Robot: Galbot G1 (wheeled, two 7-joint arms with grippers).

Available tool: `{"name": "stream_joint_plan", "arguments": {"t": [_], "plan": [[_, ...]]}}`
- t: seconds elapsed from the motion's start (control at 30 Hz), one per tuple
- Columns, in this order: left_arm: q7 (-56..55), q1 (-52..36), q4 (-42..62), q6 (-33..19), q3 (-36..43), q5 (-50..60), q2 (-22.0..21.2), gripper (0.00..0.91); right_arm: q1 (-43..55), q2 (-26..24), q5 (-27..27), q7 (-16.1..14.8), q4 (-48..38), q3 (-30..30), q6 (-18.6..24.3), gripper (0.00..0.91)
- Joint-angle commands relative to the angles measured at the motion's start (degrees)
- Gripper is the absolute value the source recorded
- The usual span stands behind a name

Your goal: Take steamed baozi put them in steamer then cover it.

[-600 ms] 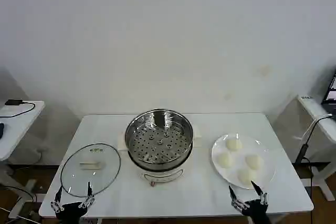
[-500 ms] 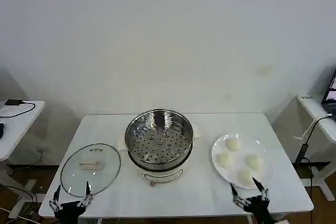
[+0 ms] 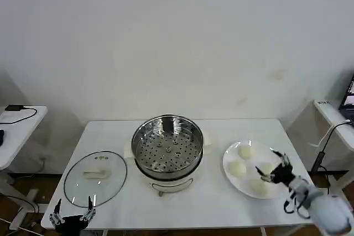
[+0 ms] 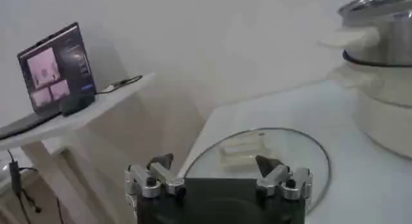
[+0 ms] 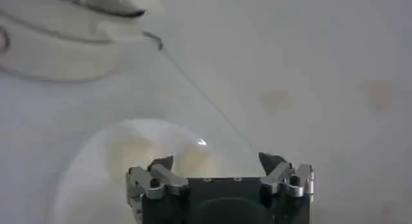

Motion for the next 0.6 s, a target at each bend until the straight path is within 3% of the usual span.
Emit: {"name": "stream_joint_plan", "arguments": {"t": [0.03, 0.07, 0.2, 0.37, 0.6], "plan": [[-0.73, -0.19, 0.15, 1.42, -0.12, 1.07, -0.16, 0.907, 23.34, -10.84, -8.66, -15.25, -11.40, -15.14, 2.75, 0.907], [-0.71, -0.21, 0.15, 1.42, -0.16, 1.12, -0.16, 0.907, 26.76, -10.77, -8.93, -15.91, -12.84, -16.56, 3.92, 0.907], [-1.16, -0.31, 0.03, 1.42, -0.34, 1.58, -0.20, 0.907, 41.39, -8.23, -10.91, -21.33, -21.31, -32.79, 5.75, 0.907], [-1.66, -1.33, 0.35, 1.53, -0.52, 1.58, -0.36, 0.907, 51.85, -2.79, -12.38, -27.15, -28.56, -46.41, 8.30, 0.907], [-1.58, -2.31, 0.90, 1.58, -0.76, 1.97, -0.65, 0.907, 58.23, 3.90, -9.38, -31.80, -37.46, -54.37, 8.63, 0.907]]}}
